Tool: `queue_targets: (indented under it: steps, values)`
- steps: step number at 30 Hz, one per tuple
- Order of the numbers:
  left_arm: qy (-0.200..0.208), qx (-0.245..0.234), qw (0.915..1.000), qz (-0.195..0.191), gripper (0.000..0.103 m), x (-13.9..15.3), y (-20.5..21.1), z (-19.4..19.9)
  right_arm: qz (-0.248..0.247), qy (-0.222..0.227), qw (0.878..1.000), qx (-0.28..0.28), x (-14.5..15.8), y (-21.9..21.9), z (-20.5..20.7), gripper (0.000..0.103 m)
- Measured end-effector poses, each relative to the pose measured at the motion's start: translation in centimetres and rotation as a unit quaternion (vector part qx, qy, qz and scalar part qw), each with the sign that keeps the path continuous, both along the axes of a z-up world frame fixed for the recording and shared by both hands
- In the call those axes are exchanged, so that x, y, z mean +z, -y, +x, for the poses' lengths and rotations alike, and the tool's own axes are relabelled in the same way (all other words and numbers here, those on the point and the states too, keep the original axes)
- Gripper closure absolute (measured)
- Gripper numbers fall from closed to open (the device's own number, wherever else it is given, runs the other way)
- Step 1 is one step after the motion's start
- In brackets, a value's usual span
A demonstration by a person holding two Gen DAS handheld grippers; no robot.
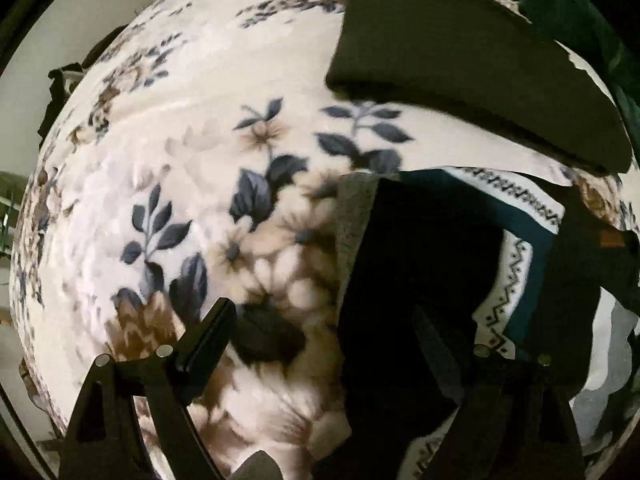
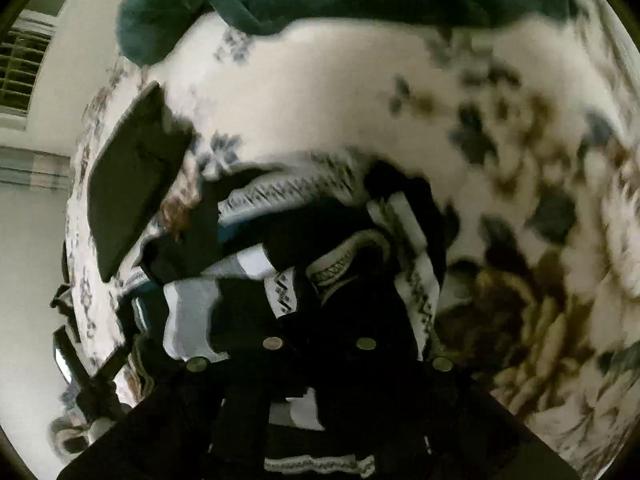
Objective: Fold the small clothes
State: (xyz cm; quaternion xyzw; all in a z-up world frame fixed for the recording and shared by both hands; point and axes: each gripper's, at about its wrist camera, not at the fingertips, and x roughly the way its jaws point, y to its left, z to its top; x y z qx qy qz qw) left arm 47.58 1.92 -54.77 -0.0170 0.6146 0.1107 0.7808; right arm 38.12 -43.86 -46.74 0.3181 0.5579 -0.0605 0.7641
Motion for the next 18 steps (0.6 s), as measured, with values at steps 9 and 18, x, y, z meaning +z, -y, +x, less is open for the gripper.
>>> queue_targets:
  steps: [9, 18]
  values:
    - [0.010, 0.000, 0.9999, -0.004, 0.013, 1.4, -2.1, -1.0, -0.063, -0.124, 0.990, -0.011, -3.8, 3.0, -2.3, 0.063]
    - [0.055, -0.085, 0.9944, 0.033, 0.013, 4.2, 2.6, -2.1, -0.142, 0.008, 0.989, 0.051, 1.5, -4.4, -2.6, 0.053]
